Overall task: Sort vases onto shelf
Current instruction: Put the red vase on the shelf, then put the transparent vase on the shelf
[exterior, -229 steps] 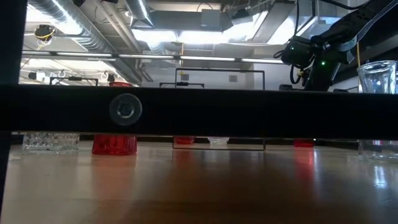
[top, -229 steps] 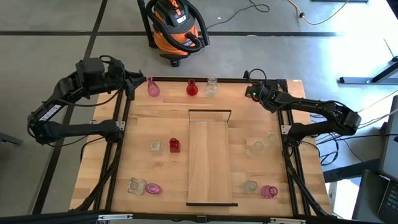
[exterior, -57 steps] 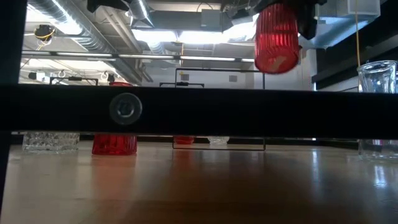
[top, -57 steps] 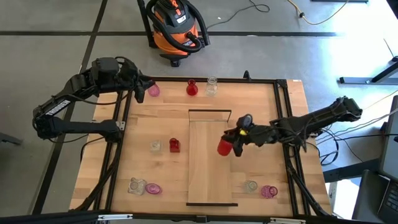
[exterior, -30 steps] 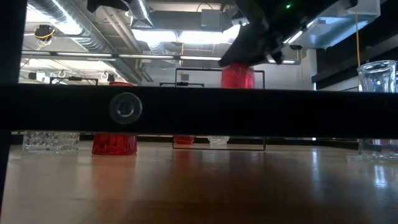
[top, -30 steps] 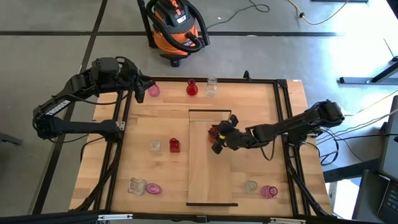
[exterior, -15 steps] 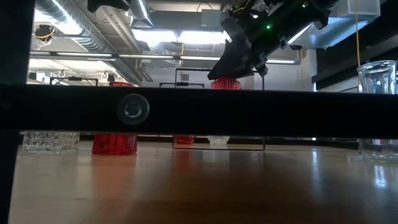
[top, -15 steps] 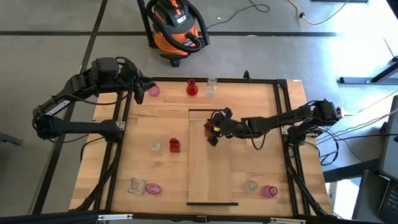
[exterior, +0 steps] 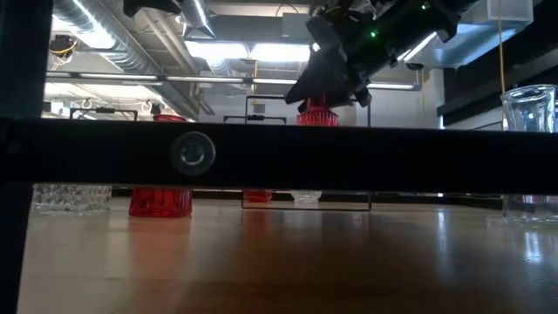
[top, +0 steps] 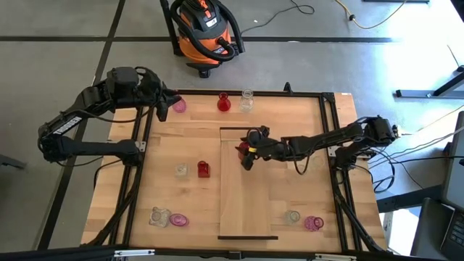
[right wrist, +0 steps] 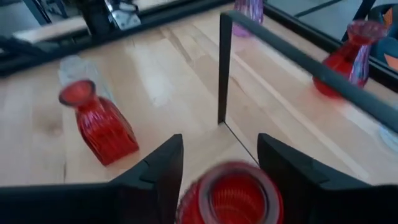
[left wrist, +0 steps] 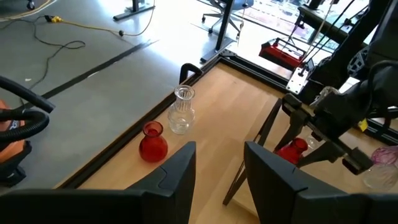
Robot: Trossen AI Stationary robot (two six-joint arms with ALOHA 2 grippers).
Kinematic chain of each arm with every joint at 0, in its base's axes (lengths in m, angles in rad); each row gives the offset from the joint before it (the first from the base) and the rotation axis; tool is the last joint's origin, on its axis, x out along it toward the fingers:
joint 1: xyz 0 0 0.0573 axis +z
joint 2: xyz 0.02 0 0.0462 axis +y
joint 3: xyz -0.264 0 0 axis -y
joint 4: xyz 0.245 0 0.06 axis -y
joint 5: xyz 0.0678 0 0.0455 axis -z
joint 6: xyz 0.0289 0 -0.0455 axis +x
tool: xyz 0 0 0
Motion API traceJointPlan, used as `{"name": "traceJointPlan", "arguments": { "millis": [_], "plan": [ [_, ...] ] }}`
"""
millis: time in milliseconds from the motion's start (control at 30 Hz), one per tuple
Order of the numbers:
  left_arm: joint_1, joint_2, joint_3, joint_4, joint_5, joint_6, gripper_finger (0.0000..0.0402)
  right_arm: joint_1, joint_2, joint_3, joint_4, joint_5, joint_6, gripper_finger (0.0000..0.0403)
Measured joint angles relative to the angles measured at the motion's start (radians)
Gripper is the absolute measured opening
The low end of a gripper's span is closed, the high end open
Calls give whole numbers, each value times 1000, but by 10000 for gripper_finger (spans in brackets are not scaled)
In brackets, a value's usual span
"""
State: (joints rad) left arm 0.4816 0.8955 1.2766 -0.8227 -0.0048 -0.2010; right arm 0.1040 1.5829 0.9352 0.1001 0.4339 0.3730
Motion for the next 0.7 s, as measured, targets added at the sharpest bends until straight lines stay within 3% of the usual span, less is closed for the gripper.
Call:
{"name": "traceJointPlan", "arguments": {
  "millis": [333, 567, 700],
  "plan": [
    [0, 0, 0, 0, 0, 2, 129, 0, -12, 0, 63, 7, -2, 202],
    [0, 3, 0, -13, 0, 38, 129, 0, -100, 0, 100, 121, -31, 202],
    [0, 15, -44, -29, 130, 125, 129, 0, -177, 1, 142, 187, -65, 202]
  ]
}}
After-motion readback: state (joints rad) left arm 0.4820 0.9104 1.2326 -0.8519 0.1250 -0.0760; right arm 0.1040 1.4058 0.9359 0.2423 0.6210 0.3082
